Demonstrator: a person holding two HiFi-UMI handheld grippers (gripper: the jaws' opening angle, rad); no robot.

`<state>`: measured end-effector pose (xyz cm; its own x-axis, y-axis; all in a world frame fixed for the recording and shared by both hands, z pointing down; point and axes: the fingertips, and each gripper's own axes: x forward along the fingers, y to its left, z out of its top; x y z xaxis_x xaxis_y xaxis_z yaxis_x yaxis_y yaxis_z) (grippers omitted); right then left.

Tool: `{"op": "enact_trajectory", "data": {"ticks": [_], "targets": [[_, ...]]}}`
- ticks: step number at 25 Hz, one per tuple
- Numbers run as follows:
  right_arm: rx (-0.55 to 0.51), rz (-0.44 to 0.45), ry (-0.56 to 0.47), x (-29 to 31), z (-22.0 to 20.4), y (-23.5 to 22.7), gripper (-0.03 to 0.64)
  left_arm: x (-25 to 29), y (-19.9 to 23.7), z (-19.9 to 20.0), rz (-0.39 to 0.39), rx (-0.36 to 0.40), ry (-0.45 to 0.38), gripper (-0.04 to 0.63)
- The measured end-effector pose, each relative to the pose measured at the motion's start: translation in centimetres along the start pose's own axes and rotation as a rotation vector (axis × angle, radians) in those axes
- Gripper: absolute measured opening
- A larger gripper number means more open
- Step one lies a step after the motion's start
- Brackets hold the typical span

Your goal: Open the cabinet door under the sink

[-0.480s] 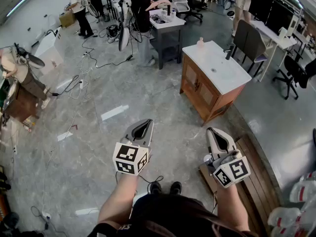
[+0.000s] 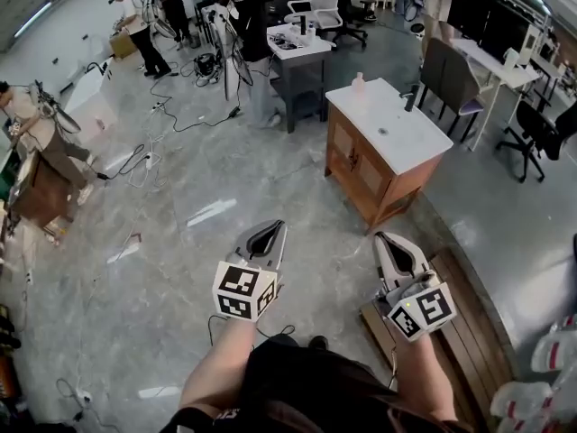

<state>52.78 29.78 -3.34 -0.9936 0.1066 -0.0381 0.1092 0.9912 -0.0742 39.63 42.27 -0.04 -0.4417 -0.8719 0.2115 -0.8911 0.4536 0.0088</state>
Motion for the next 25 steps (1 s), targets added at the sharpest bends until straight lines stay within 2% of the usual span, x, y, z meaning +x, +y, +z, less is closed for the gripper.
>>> {"op": "enact_trajectory", "data": {"ticks": [7,15,19,25], "targets": [[0.077,0.017,0.000,-0.8,-1.0,-1.0,0.012,0.4,-1.1,-0.7,0.004,-0.004,0.015,0.020],[0.087,0.047,0.021,1.0,-2.1,-1.2,0.014,2.5,-0.1,-1.2,0.002,-0.011,0.029,0.020],[0.083,0.055,0.058,2.6,-3.0,-2.1,0.014,4.8,0.8,-1.3,-0.010,-0.027,0.027,0.020],[0.091,0.013,0.099,6.6,-4.2,-5.9,0.014,10.6,3.3,-1.6,-0.060,-0.039,0.034,0.020]]}}
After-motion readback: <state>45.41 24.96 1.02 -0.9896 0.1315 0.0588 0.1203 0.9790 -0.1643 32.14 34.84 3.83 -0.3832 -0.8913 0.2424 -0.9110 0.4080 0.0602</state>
